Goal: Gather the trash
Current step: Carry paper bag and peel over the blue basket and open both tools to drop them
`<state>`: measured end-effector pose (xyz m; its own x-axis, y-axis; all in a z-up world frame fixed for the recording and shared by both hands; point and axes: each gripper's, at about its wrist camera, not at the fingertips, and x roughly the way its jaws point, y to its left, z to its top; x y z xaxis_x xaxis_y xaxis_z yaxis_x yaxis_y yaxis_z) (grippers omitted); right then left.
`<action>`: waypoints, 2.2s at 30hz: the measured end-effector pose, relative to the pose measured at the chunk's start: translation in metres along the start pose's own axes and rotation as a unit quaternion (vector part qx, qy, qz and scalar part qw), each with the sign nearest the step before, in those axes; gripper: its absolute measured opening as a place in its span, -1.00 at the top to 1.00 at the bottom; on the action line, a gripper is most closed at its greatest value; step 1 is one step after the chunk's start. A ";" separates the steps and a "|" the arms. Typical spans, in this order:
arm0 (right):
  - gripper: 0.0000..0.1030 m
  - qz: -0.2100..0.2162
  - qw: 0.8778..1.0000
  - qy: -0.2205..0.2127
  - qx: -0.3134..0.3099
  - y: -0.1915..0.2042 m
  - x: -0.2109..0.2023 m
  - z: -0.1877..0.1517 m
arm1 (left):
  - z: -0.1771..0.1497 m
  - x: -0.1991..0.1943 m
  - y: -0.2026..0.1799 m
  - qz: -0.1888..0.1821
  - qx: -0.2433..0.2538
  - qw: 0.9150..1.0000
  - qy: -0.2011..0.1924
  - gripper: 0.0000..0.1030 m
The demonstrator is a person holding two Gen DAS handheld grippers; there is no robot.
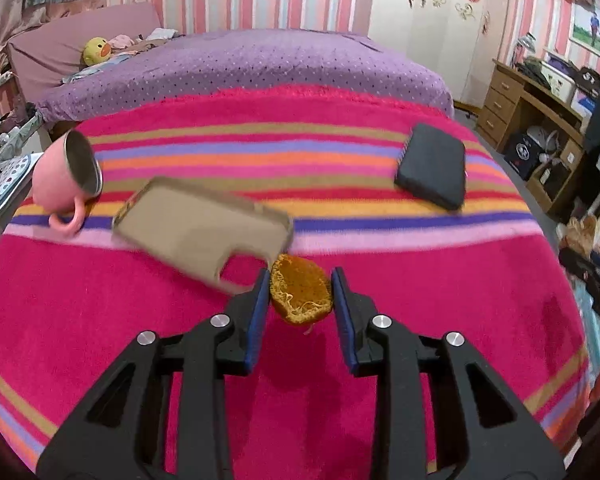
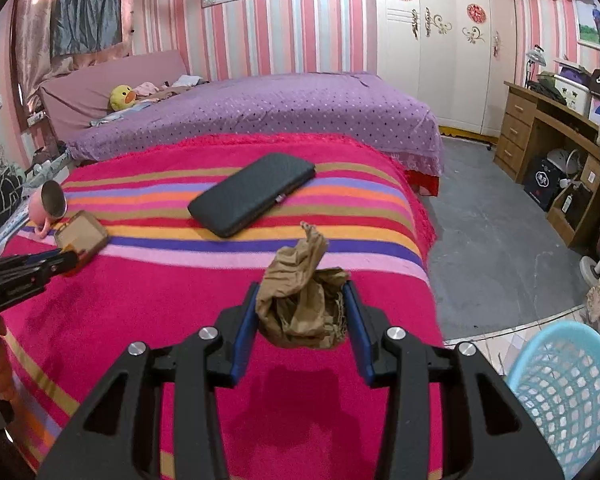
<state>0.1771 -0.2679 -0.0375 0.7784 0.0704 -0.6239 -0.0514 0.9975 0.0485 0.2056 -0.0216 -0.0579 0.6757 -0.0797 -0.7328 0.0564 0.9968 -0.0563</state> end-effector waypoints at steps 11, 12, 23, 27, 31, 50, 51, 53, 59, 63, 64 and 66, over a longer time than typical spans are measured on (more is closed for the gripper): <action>0.20 -0.016 0.999 -0.015 0.024 -0.055 -0.031 -0.009 | -0.018 -0.027 -0.040 -0.003 0.021 1.000 -0.013 0.48; 0.20 -0.018 0.999 -0.017 0.028 -0.063 -0.035 -0.010 | -0.016 -0.029 -0.047 -0.005 0.020 1.000 -0.016 0.48; 0.20 -0.059 0.996 -0.033 0.051 -0.144 -0.080 -0.030 | -0.024 -0.056 -0.183 -0.065 0.066 0.994 -0.058 0.48; 0.20 -0.079 0.995 -0.031 0.053 -0.168 -0.090 -0.038 | -0.033 -0.057 -0.229 -0.087 0.082 0.991 -0.055 0.48; 0.20 -0.095 0.994 -0.031 0.050 -0.188 -0.099 -0.044 | -0.041 -0.057 -0.267 -0.103 0.097 0.989 -0.053 0.48; 0.20 -0.152 0.985 -0.012 0.074 -0.264 -0.111 -0.079 | -0.072 -0.038 -0.392 -0.155 0.165 0.974 -0.027 0.42; 0.20 -0.155 0.985 -0.011 0.077 -0.266 -0.112 -0.080 | -0.073 -0.038 -0.396 -0.156 0.169 0.973 -0.026 0.41; 0.20 -0.159 0.984 -0.011 0.081 -0.270 -0.113 -0.082 | -0.074 -0.038 -0.401 -0.156 0.174 0.972 -0.026 0.32; 0.20 -0.164 0.982 -0.018 0.095 -0.280 -0.121 -0.087 | -0.075 -0.044 -0.398 -0.147 0.185 0.971 -0.039 -0.53; 0.20 -0.159 0.982 -0.024 0.097 -0.281 -0.122 -0.087 | -0.071 -0.050 -0.386 -0.134 0.176 0.974 -0.046 -0.72; 0.20 -0.157 0.983 -0.025 0.094 -0.279 -0.122 -0.086 | -0.070 -0.052 -0.382 -0.131 0.174 0.975 -0.046 -0.73; 0.17 -0.156 0.984 -0.023 0.088 -0.275 -0.121 -0.086 | -0.067 -0.057 -0.372 -0.118 0.166 0.978 -0.050 -0.80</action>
<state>0.0435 -0.5506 -0.0427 0.7663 -0.2426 -0.5949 0.3003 0.9538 -0.0021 0.0967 -0.3877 -0.0411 0.6832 -0.3235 -0.6546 0.4436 0.8960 0.0201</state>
